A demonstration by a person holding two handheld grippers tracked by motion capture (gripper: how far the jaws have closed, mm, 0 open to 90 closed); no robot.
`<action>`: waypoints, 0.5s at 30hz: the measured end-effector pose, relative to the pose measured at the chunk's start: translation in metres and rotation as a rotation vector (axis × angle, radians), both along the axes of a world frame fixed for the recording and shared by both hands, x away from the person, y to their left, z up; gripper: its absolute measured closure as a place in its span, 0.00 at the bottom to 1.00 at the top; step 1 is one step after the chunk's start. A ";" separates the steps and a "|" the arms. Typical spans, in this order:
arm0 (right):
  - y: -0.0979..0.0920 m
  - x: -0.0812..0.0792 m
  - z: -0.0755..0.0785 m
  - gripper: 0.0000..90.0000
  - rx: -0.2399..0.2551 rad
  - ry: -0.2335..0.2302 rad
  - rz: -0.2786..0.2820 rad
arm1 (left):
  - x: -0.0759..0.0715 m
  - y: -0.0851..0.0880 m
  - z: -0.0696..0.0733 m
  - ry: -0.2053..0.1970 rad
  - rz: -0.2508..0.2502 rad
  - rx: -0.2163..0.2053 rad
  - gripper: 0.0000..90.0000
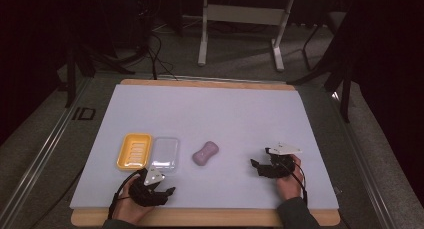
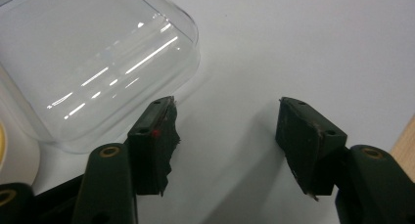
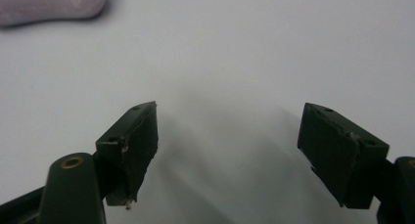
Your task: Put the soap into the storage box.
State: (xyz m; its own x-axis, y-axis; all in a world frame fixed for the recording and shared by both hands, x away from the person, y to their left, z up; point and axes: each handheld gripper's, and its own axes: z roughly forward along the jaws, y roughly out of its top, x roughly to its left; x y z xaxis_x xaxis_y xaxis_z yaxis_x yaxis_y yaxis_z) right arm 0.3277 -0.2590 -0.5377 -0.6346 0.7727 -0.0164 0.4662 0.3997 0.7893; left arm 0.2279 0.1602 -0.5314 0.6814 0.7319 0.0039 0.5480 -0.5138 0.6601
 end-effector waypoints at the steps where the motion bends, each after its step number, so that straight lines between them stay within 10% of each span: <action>1: -0.002 -0.002 0.001 0.24 0.014 -0.017 -0.004 | 0.000 0.000 0.001 0.004 -0.007 0.006 0.46; 15: 0.000 -0.006 0.001 0.24 0.004 -0.064 -0.004 | 0.010 0.003 0.023 -0.007 -0.037 0.035 0.44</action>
State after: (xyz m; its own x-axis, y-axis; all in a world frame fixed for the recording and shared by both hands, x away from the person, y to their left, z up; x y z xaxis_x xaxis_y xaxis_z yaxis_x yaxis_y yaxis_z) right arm 0.3213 -0.2594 -0.5367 -0.6294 0.7752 -0.0542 0.4162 0.3951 0.8189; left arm 0.2381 0.1627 -0.5081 0.7080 0.7054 0.0341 0.5236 -0.5567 0.6449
